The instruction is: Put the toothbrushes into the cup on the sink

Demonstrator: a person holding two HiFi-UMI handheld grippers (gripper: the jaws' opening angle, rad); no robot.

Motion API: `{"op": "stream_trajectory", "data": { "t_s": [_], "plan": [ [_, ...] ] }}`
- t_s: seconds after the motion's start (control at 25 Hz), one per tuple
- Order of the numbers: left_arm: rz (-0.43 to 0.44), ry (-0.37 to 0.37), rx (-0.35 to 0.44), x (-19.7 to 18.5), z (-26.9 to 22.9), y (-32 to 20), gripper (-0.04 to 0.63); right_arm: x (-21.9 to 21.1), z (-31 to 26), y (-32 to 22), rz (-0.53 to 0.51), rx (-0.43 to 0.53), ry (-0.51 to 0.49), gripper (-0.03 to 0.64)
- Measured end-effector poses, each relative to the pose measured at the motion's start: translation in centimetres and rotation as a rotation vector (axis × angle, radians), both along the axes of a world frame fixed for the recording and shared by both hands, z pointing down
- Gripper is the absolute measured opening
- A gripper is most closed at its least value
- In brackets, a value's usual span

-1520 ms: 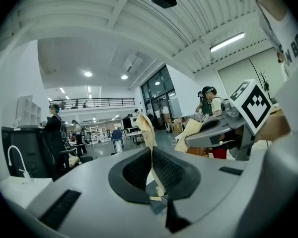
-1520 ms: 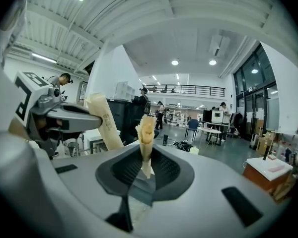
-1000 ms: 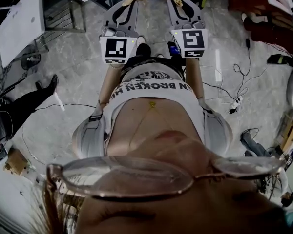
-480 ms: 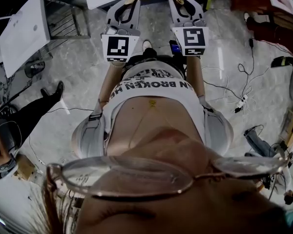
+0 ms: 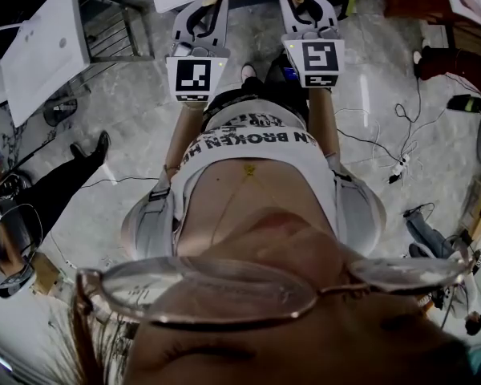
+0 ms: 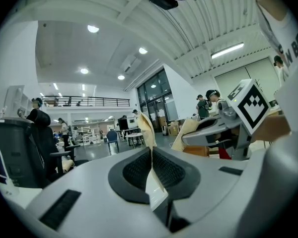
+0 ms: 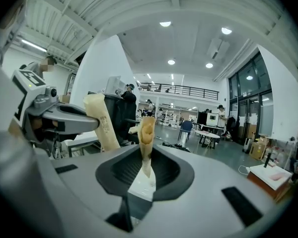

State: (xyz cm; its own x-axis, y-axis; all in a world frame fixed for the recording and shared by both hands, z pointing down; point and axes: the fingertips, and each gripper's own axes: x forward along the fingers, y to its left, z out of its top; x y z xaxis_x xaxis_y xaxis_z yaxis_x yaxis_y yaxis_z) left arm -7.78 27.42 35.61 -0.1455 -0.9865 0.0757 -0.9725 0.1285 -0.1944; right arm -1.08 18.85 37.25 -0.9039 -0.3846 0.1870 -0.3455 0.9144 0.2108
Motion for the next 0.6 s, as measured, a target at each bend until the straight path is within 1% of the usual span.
{"op": "stream_trajectory", "data": {
  "t_s": [0.16,0.36,0.6],
  "plan": [
    [-0.032,0.015,0.001,-1.6,0.3,0.7,0.020,-1.3,0.3,0.5,-0.018,-0.002,0.020,0.066],
    [-0.056,0.026,0.004,-2.4,0.5,0.5,0.020,-1.8,0.8,0.0,-0.031,-0.009,0.036,0.066],
    [-0.067,0.035,-0.007,-3.2,1.3,-1.4,0.020,-2.5,1.4,-1.8,-0.044,-0.025,0.035,0.066]
  ]
}}
